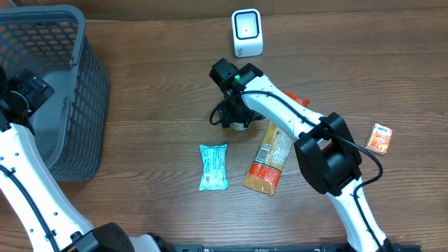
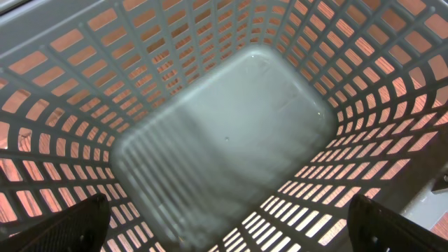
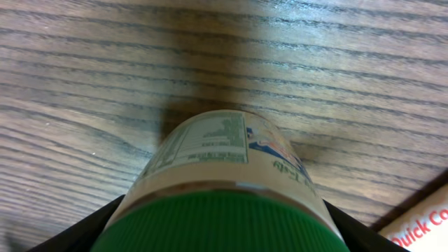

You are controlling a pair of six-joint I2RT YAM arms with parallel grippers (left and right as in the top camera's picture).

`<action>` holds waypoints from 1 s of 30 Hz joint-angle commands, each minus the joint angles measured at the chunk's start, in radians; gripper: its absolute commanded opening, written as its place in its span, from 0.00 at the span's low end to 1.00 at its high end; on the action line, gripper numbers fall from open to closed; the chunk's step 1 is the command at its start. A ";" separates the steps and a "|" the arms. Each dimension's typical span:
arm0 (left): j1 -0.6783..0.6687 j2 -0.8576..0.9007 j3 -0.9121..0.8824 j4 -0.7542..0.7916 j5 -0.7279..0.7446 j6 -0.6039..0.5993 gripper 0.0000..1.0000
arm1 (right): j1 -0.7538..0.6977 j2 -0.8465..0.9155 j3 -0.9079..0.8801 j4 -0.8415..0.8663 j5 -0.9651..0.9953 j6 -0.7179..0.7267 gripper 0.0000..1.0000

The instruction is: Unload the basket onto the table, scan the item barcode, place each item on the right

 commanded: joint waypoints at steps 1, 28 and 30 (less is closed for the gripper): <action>-0.007 0.005 0.024 -0.001 -0.005 -0.013 1.00 | 0.003 0.016 -0.019 0.014 0.006 0.000 0.78; -0.007 0.005 0.024 -0.001 -0.005 -0.013 1.00 | 0.000 -0.040 0.342 -0.234 0.048 -0.057 0.04; -0.007 0.005 0.024 -0.001 -0.005 -0.013 1.00 | -0.005 -0.049 0.389 -0.247 0.048 -0.057 0.04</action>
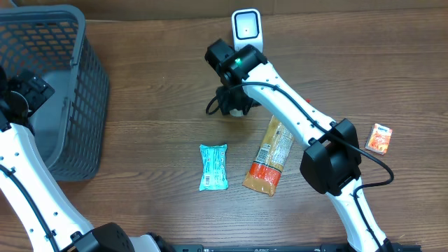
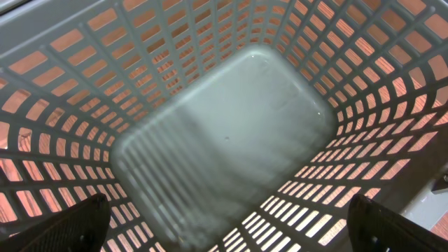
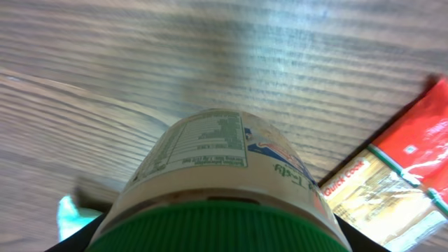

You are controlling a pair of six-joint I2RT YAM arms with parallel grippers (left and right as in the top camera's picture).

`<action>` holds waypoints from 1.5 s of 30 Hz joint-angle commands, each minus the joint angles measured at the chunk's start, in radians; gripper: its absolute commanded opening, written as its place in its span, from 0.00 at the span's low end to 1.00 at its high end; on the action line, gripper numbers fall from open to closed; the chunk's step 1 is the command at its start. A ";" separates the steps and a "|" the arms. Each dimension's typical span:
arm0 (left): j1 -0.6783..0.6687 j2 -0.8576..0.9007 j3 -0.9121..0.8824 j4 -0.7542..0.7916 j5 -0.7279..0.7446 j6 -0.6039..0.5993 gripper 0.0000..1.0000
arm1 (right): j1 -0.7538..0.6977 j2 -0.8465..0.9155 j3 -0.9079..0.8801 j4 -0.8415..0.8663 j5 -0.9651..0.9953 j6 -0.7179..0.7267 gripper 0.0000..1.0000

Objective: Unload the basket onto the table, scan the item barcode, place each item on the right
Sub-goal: 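Raise the jar and hold it in front of the scanner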

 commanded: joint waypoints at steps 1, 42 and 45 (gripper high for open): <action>-0.007 0.005 0.024 -0.001 -0.005 -0.013 1.00 | -0.007 -0.058 0.105 -0.007 0.017 -0.012 0.04; -0.007 0.005 0.024 -0.001 -0.006 -0.013 1.00 | -0.284 0.137 0.127 0.919 -0.132 -0.059 0.04; -0.007 0.005 0.024 -0.001 -0.005 -0.013 1.00 | -0.284 0.180 0.127 1.072 -0.120 -0.054 0.04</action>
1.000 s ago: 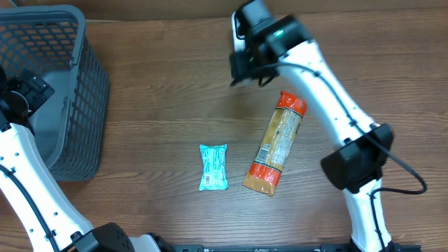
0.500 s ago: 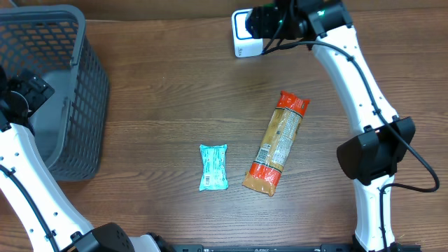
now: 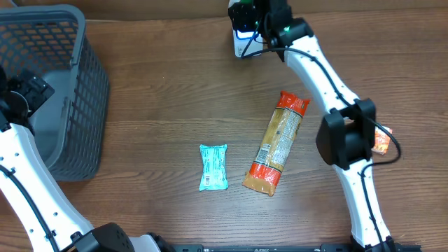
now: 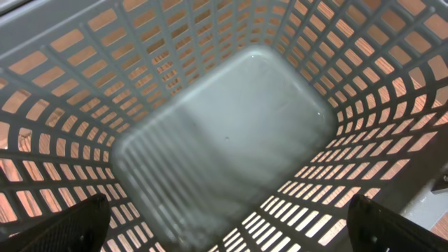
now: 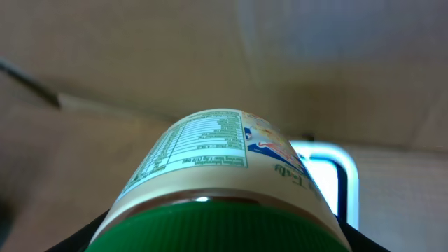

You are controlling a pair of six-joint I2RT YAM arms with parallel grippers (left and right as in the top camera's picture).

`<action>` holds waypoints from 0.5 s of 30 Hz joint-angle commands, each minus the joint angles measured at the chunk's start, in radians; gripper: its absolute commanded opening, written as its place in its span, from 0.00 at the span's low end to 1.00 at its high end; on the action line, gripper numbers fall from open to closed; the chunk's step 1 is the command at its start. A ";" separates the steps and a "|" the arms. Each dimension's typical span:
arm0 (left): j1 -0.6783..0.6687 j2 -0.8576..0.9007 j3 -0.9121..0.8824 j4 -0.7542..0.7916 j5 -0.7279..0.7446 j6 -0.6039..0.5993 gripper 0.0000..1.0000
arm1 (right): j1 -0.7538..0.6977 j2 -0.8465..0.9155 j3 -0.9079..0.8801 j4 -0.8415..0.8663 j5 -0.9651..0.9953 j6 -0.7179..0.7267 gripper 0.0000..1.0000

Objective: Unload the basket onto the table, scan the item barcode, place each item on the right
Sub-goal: 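Raise the jar and hold it in front of the scanner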

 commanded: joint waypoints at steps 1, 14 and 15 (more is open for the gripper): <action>-0.007 0.005 0.024 0.000 -0.005 -0.013 1.00 | -0.005 0.013 0.019 0.109 0.047 0.018 0.04; -0.007 0.005 0.024 0.000 -0.006 -0.013 1.00 | -0.003 0.109 0.019 0.351 0.180 0.061 0.04; -0.007 0.005 0.024 0.000 -0.005 -0.013 1.00 | -0.003 0.122 0.019 0.372 0.180 0.061 0.04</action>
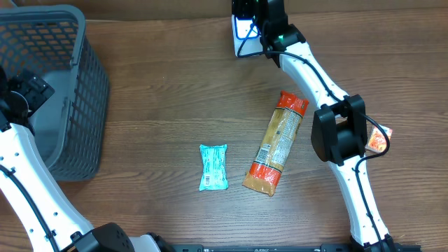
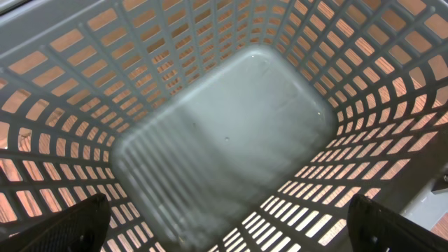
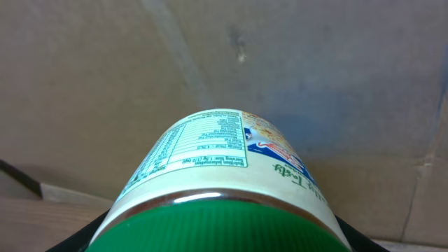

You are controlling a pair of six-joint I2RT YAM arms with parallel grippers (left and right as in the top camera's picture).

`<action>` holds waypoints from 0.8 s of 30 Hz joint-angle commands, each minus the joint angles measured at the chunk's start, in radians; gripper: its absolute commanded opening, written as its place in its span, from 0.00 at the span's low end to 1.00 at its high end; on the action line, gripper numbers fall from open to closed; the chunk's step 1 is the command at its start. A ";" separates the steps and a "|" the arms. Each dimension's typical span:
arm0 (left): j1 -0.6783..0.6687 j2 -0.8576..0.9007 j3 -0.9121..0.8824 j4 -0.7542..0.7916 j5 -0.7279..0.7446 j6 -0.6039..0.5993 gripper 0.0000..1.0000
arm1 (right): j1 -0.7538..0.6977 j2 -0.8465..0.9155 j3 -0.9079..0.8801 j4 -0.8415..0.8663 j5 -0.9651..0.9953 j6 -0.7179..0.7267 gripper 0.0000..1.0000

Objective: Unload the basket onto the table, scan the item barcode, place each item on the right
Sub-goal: 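Raise the jar and hold it in front of the scanner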

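Note:
A jar [image 3: 224, 161] with a green lid and a pale nutrition label fills the right wrist view; my right gripper [image 3: 224, 234] is shut on it just below the lid. In the overhead view that gripper [image 1: 257, 15] is at the table's far edge, right over the white scanner [image 1: 240, 36], and hides the jar. Behind the jar the wrist view shows only a brown cardboard wall. My left gripper [image 2: 227, 227] is open above the grey basket [image 2: 224, 140], with nothing between its fingers.
The grey mesh basket [image 1: 52, 84] stands at the left edge. A teal packet [image 1: 213, 167] and a long orange-and-tan snack bag [image 1: 277, 142] lie mid-table. A small orange packet [image 1: 379, 140] lies at the right.
My right gripper has shifted slightly at the scanner with the jar in it. The scanner's lit face showed behind the jar; now only the cardboard wall does. The left arm has not moved.
The jar was at mid-table beside the snack bag, with my right gripper shut on it. A second later it was nearer the scanner, above the table. Then it was held at the scanner, where it still is. My left gripper stayed open over the basket throughout.

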 commanded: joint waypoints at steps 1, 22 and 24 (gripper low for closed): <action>-0.007 0.005 0.024 0.000 -0.005 -0.013 1.00 | -0.001 0.042 0.019 0.043 0.029 0.007 0.04; -0.007 0.005 0.024 0.000 -0.005 -0.013 1.00 | -0.003 0.081 0.019 0.072 0.082 0.003 0.04; -0.007 0.005 0.024 0.000 -0.005 -0.013 1.00 | -0.003 0.080 0.020 0.093 0.081 0.003 0.04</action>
